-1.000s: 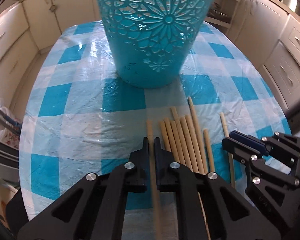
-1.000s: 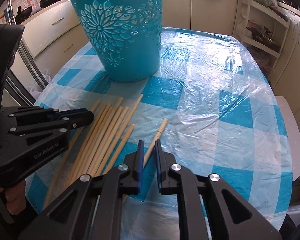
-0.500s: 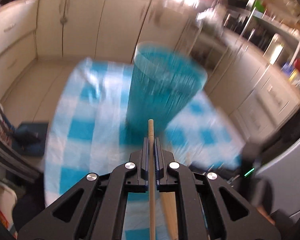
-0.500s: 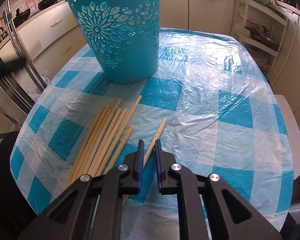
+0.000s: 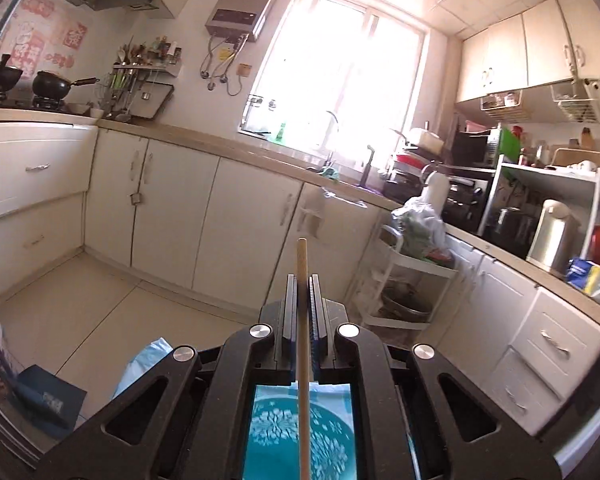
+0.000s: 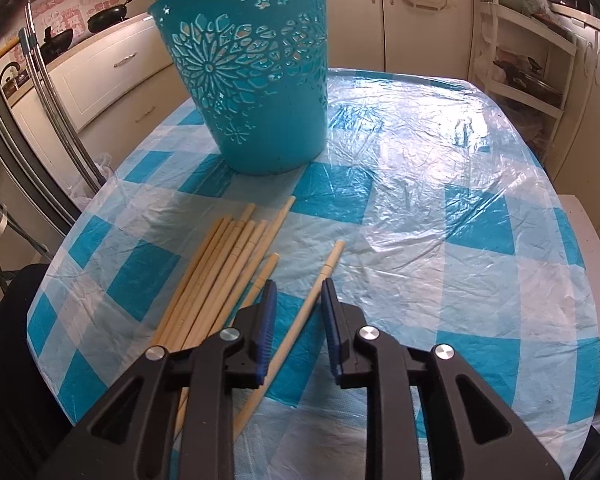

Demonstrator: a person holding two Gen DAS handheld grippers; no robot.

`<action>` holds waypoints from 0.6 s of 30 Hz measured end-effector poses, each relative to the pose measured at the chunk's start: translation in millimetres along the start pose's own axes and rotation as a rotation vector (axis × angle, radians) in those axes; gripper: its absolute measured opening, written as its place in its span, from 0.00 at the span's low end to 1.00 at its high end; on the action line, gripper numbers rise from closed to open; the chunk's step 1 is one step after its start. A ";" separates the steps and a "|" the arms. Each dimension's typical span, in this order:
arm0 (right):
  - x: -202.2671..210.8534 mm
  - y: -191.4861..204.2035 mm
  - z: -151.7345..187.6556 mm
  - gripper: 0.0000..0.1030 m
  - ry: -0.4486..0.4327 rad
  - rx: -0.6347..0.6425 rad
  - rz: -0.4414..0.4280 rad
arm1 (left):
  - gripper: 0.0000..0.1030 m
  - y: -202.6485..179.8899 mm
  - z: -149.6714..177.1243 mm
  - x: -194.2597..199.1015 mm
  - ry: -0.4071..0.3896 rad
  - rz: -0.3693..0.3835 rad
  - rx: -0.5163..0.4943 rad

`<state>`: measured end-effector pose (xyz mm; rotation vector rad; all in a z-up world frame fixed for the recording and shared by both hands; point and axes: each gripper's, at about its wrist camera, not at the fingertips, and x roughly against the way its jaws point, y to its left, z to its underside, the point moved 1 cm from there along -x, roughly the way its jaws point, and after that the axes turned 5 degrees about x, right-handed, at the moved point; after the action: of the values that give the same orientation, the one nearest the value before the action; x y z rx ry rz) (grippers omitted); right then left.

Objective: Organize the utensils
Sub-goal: 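Lift the chopstick with the left gripper and drop it into the teal basket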

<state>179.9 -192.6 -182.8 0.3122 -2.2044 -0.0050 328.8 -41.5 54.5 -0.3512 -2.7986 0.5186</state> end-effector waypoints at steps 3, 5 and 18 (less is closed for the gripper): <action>0.5 -3.0 0.5 0.23 -0.004 -0.014 -0.017 | 0.05 -1.2 14.3 -29.5 -0.006 -0.052 -0.014; 0.8 -4.1 0.8 0.23 -0.006 -0.020 -0.024 | 0.05 -0.6 25.6 -42.2 -0.011 -0.082 -0.033; -0.2 -2.7 -2.5 0.23 0.028 -0.035 -0.008 | 0.53 33.6 85.8 -1.6 0.099 -0.210 -0.164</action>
<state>182.5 -194.9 -181.8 0.2999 -2.1724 -0.0439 310.1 -38.4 -35.7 -0.1091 -2.7448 0.2192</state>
